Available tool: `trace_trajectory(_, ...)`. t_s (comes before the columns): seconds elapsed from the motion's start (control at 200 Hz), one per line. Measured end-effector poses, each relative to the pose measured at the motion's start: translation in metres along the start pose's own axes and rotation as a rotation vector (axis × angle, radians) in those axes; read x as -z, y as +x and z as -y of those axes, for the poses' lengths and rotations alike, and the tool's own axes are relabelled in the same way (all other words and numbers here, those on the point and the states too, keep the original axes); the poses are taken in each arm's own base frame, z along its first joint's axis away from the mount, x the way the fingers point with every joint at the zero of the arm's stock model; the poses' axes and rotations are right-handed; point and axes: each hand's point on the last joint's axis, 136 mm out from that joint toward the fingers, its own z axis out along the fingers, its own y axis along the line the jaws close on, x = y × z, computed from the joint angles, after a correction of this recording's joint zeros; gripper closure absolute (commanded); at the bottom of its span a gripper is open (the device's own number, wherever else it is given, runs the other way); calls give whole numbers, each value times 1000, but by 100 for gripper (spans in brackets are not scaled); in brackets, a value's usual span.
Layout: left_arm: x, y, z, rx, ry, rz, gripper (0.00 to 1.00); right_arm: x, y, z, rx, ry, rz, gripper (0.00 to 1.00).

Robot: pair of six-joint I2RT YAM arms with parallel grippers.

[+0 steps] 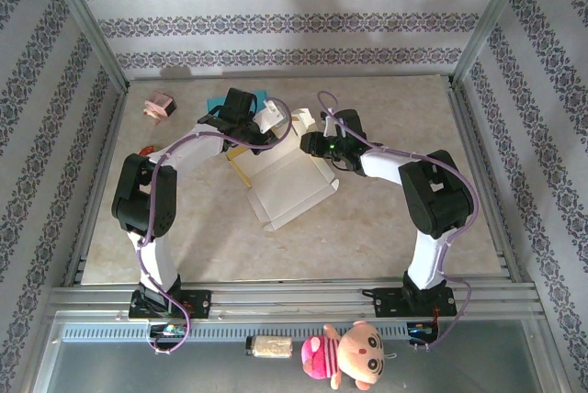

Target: Fold the paper box

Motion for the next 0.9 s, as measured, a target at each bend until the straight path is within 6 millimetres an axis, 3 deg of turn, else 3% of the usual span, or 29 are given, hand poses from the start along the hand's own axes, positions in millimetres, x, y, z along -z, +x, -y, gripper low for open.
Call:
trace_trajectory(0.165,0,0,0,0,0,0,81,-7,11,-12,7,-25,-24,68)
trace_trajectory(0.285,0,0,0,4,0,0,81,-13,17,-8,4,-23,-36,66)
trace_trajectory(0.45,0,0,0,4,1,-1,81,-9,16,-13,21,-33,-38,60)
trace_trajectory(0.615,-1,0,0,4,1,0,81,30,2,-26,116,-23,2,53)
trace_trajectory(0.76,-1,0,1,2,3,0,81,73,-36,-23,246,46,118,50)
trace_trajectory(0.83,-1,0,2,1,3,0,81,81,-50,-14,314,90,142,42)
trace_trajectory(0.899,-1,-1,2,1,3,0,82,78,-57,-4,382,125,126,42)
